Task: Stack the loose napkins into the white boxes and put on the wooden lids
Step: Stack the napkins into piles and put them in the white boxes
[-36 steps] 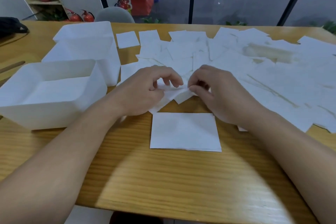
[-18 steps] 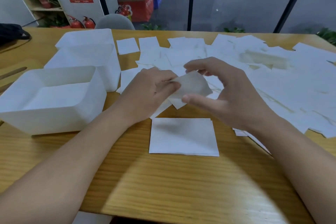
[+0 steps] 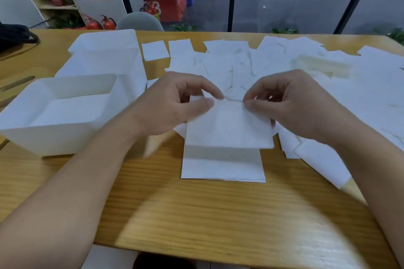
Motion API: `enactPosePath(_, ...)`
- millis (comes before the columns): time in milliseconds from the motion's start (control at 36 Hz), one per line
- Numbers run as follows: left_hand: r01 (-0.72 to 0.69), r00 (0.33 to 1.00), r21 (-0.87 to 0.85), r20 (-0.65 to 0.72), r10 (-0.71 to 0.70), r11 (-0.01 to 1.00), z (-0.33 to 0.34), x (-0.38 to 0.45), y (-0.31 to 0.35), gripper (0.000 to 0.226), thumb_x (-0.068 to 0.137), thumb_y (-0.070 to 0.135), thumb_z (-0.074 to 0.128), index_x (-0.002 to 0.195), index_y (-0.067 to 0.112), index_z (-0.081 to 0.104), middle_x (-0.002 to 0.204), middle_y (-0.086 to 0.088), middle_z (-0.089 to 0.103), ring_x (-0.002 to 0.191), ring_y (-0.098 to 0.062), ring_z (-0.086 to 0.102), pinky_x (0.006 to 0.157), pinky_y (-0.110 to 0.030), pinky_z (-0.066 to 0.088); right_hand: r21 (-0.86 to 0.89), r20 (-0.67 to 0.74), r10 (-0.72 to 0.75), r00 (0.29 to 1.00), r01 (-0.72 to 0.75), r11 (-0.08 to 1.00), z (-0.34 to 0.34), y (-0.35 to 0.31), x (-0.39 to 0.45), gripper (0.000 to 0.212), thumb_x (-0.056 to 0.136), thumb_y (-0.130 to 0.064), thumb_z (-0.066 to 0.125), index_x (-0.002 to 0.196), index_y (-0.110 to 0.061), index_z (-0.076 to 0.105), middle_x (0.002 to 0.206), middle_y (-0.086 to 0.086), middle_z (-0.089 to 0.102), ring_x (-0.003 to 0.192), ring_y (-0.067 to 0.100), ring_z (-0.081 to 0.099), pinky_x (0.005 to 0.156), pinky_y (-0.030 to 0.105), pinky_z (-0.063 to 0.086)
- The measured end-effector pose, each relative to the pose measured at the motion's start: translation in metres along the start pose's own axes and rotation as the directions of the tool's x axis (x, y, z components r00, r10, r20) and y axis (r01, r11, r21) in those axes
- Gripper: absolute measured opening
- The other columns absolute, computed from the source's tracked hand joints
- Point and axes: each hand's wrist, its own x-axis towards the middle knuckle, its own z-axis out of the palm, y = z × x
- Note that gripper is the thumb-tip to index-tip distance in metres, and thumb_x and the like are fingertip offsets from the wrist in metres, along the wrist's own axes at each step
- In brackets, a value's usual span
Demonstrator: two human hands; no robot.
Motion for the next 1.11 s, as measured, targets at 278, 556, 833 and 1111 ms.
enactPosePath(278, 0.192, 0.904, 0.242, 0.334, -0.267, 0.951, 0.001, -0.003, 0.004, 0.044, 0.103, 0.013, 0.065, 0.133, 0.044, 0.061, 0.061, 0.001, 0.059, 0.054, -0.015, 0.044, 0.055, -0.014, 0.037, -0.166, 0.322, 0.109, 0.94, -0.057, 0.985, 0.015, 0.004, -0.004, 0.01, 0.096, -0.029, 0.079, 0.086, -0.029, 0.076, 0.065, 0.003, 0.069, 0.05, 0.013, 0.059, 0.052, 0.029, 0.049)
enactPosePath(556, 0.126, 0.98, 0.325, 0.105, -0.168, 0.937, -0.001, -0.001, -0.005, 0.013, 0.099, 0.033, 0.076, 0.11, 0.041, 0.074, 0.064, 0.004, 0.065, 0.056, -0.008, 0.054, 0.066, -0.008, 0.041, -0.31, 0.211, 0.021, 0.977, 0.047, 0.95, 0.021, 0.006, -0.006, 0.013, 0.087, -0.04, 0.086, 0.086, -0.036, 0.073, 0.082, -0.017, 0.068, 0.07, 0.006, 0.061, 0.058, 0.021, 0.045)
enactPosePath(833, 0.151, 0.986, 0.494, -0.135, -0.097, 0.856, -0.001, 0.005, -0.032, 0.02, 0.093, 0.037, 0.078, 0.113, 0.036, 0.074, 0.104, 0.018, 0.066, 0.099, -0.004, 0.062, 0.092, -0.035, 0.056, -0.215, 0.364, -0.103, 0.926, 0.191, 0.958, 0.05, -0.004, -0.012, 0.02, 0.09, -0.047, 0.084, 0.104, -0.042, 0.071, 0.107, -0.021, 0.058, 0.093, 0.006, 0.059, 0.077, 0.019, 0.047)
enactPosePath(1111, 0.111, 0.979, 0.49, -0.204, -0.01, 0.865, 0.011, 0.01, -0.036, 0.01, 0.101, 0.037, 0.073, 0.094, 0.034, 0.078, 0.096, 0.018, 0.071, 0.095, -0.005, 0.062, 0.089, -0.036, 0.053, -0.202, 0.337, -0.131, 0.932, 0.207, 0.957, 0.047, 0.003, -0.009, 0.017, 0.094, -0.046, 0.081, 0.109, -0.043, 0.074, 0.113, -0.022, 0.061, 0.103, -0.001, 0.061, 0.084, 0.013, 0.046)
